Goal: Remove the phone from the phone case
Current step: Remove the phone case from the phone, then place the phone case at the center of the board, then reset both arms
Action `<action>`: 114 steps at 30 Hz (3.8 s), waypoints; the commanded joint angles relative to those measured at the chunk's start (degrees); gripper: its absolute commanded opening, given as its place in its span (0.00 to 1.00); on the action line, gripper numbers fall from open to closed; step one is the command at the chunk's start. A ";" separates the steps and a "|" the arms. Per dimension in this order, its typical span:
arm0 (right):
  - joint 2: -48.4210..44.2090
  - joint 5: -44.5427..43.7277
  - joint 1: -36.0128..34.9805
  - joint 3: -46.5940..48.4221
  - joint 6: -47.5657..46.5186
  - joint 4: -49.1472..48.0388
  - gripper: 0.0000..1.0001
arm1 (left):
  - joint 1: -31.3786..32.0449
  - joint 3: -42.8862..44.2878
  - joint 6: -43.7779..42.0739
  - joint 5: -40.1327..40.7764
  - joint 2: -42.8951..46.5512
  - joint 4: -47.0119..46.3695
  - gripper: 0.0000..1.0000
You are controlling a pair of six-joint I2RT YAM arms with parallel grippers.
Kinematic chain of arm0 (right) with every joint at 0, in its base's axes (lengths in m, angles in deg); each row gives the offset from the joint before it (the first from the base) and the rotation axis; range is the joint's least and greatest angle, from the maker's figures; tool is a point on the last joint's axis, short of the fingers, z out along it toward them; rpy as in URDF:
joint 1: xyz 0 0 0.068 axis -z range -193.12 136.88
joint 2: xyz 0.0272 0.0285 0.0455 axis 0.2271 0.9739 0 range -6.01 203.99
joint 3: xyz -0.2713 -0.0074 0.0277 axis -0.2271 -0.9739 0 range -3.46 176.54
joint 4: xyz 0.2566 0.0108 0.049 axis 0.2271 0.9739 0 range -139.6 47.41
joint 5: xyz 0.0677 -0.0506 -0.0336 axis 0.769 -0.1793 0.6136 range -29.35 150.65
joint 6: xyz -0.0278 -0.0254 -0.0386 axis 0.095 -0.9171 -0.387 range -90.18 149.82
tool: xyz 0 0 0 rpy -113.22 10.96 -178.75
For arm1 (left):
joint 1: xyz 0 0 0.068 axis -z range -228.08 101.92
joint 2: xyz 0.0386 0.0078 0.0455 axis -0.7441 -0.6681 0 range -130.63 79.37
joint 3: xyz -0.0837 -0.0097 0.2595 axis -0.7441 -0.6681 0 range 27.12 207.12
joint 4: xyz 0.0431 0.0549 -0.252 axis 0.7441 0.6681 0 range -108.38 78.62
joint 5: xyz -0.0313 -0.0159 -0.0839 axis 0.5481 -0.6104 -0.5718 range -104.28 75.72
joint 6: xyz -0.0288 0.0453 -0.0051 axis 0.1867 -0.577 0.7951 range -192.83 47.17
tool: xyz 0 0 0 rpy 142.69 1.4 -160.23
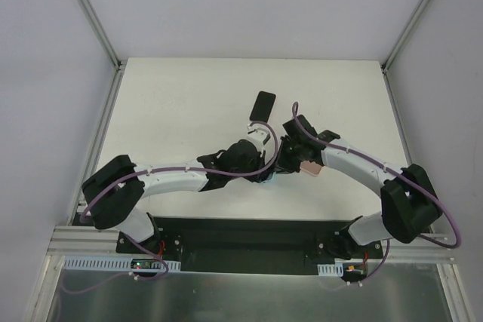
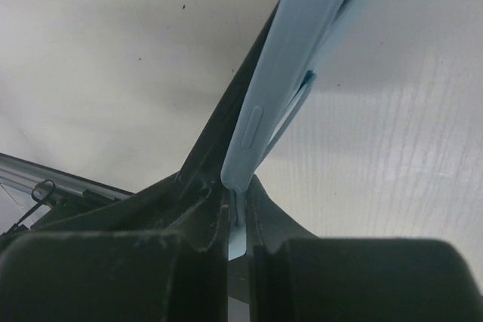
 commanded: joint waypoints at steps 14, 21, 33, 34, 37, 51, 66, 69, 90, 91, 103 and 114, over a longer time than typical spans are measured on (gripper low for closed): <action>-10.33 -23.39 -12.78 -4.66 -5.55 19.29 0.01 | -12.40 -0.79 0.92 5.00 14.69 10.94 0.00; -16.12 -27.01 -11.75 -1.40 -4.49 19.31 0.02 | -13.46 1.40 -3.21 10.44 15.76 15.41 0.00; -10.79 -8.31 0.21 -2.46 -4.93 -8.37 0.02 | -9.77 5.27 -4.54 26.09 9.70 24.38 0.00; -9.03 -7.24 0.31 -1.93 -4.58 -8.82 0.01 | -9.59 5.27 -4.19 26.01 9.34 24.38 0.00; -2.44 -6.27 0.31 -0.96 -3.17 -10.76 0.01 | -9.59 5.36 -3.13 27.32 7.15 24.39 0.00; -0.05 -7.49 0.05 -6.93 -0.80 -12.08 0.02 | -13.80 8.52 -2.25 28.29 -1.73 27.11 0.00; -8.31 -20.13 -5.75 -10.55 0.26 -1.63 0.68 | -23.30 32.86 -8.40 21.53 -22.56 28.51 0.00; -10.59 -24.26 -6.46 -8.96 0.26 3.55 0.75 | -23.30 34.98 -8.93 19.86 -23.79 29.39 0.03; -41.25 -46.34 -6.90 1.68 -1.15 32.65 0.86 | -23.48 22.26 -6.12 4.84 0.87 30.80 0.83; -41.79 -46.69 -6.81 1.50 -0.80 34.22 0.86 | -23.57 20.84 -6.03 4.13 2.47 30.80 0.83; -49.18 -47.93 -6.90 -3.15 3.59 39.77 0.86 | -24.09 5.28 -1.20 -1.76 20.59 31.42 0.84; -51.47 -48.80 -6.90 -4.65 5.53 42.76 0.85 | -24.09 4.74 -0.05 -3.87 21.20 31.85 0.84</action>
